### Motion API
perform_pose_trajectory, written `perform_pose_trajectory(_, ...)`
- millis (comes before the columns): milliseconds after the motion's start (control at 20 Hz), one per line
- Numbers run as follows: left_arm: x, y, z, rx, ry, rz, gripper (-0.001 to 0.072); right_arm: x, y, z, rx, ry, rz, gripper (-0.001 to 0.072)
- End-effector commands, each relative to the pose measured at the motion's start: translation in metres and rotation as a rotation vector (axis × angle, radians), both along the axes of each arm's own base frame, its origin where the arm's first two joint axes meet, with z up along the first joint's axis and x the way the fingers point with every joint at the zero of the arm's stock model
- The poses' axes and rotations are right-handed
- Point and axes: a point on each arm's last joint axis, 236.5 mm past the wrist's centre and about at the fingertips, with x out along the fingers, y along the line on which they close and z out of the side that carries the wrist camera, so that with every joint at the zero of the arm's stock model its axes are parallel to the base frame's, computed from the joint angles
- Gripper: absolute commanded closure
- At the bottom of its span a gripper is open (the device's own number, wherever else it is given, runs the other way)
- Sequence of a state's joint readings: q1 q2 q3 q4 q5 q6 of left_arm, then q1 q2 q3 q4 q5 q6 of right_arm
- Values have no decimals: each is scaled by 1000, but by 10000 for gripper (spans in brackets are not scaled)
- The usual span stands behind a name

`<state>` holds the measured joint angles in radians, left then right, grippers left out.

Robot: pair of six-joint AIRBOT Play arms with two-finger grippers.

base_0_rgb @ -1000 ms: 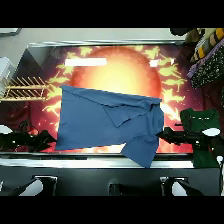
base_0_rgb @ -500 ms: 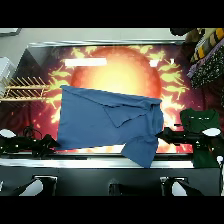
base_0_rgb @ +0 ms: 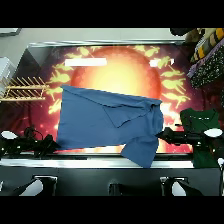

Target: Fold the clothes and pants, and hang the long-sleeved shirts on hangers.

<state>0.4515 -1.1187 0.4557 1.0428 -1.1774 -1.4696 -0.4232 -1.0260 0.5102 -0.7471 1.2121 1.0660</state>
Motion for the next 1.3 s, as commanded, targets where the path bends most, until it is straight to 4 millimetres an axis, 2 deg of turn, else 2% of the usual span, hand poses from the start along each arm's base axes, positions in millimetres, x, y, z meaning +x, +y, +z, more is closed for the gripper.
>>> perform_pose_trajectory(0, 3, 7, -4, 35, -16, -3, 465, 0, -1, 7, -23, -27, 3, 683)
perform_pose_trajectory(200, -10, 19, -9, 86, 19, -57, 459, -8, -2, 7, -38, -13, 22, 683)
perform_pose_trajectory(400, -5, 23, -11, 106, 12, -26, 475, -9, -1, 8, -34, -10, 26, 683)
perform_pose_trajectory(500, -4, 23, -11, 109, 7, -25, 690, -11, 0, 8, -27, -5, 33, 683)
perform_pose_trajectory(650, -1, 22, -10, 100, -3, -22, 693, -13, 4, 11, -10, -8, 48, 683)
perform_pose_trajectory(800, 21, 21, 3, 83, -75, -17, 694, 0, 15, 33, 34, -119, 62, 684)
perform_pose_trajectory(900, 58, 20, 29, 54, -192, 7, 694, 17, 13, 55, 32, -206, 34, 685)
perform_pose_trajectory(1000, 98, 22, 64, 32, -314, 45, 694, 40, 11, 81, -5, -310, 24, 685)
perform_pose_trajectory(1150, 157, 23, 140, 47, -528, 22, 695, 77, 26, 137, -75, -487, 69, 686)
perform_pose_trajectory(1250, 189, 19, 205, 93, -687, -38, 694, 98, 39, 193, -105, -626, 83, 686)
